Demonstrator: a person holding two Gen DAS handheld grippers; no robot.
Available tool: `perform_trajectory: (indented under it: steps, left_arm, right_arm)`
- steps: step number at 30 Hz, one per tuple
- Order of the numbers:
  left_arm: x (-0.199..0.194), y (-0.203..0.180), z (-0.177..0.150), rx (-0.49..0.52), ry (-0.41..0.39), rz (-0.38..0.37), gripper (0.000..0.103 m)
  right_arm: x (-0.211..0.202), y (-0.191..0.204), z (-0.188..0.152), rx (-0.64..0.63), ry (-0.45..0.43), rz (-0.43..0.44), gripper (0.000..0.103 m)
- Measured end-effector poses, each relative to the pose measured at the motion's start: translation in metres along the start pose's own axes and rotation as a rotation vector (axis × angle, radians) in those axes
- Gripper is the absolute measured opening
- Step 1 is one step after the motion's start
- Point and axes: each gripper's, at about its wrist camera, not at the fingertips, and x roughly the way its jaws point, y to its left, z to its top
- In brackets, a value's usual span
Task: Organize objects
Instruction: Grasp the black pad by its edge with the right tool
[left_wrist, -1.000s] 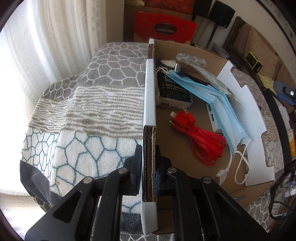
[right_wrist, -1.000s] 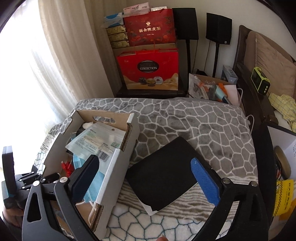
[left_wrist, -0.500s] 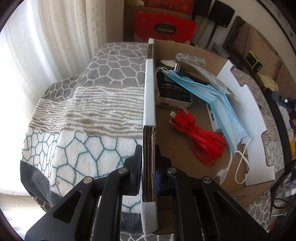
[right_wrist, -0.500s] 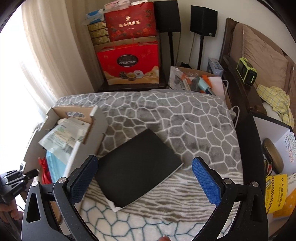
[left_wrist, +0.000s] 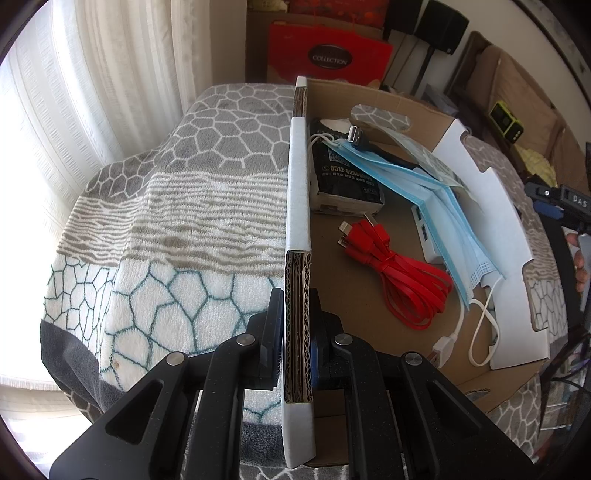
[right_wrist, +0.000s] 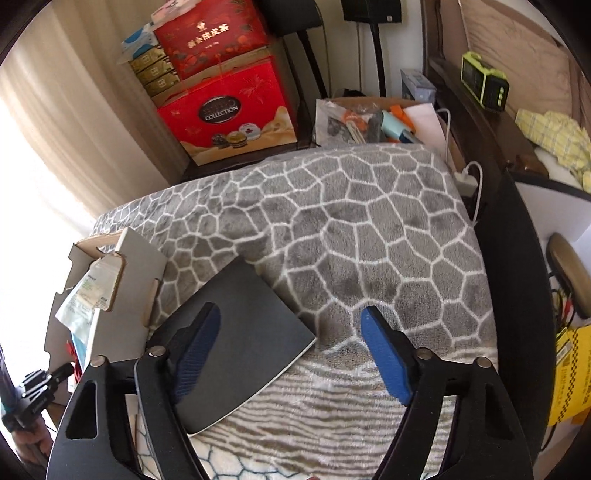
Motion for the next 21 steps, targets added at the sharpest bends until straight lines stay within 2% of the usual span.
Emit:
perform_trajectory:
  steps: [2,4,6,9,13,21]
  left_arm:
    - [0.000,0.000,0.000,0.000,0.000,0.000,0.010]
    - [0.000,0.000,0.000,0.000,0.000,0.000,0.010]
    - [0.000,0.000,0.000,0.001,0.000,0.001,0.010]
    - [0.001,0.000,-0.001,0.000,0.001,0.003,0.010]
    - [0.001,0.000,-0.001,0.000,0.002,0.005,0.010]
    - [0.001,0.000,-0.001,0.000,0.003,0.009,0.010]
  right_arm:
    - [0.006,-0.005,-0.001,0.016,0.013,0.014,0.075]
    - [0.012,-0.009,-0.003,0.033,0.029,0.035,0.064]
    - [0.017,-0.012,-0.006,0.045,0.046,0.046,0.059]
    - [0.017,-0.015,-0.009,0.062,0.041,0.063,0.056]
    - [0.014,-0.019,-0.012,0.085,0.041,0.110,0.043]
    - [0.012,-0.014,-0.017,0.098,0.044,0.163,0.040]
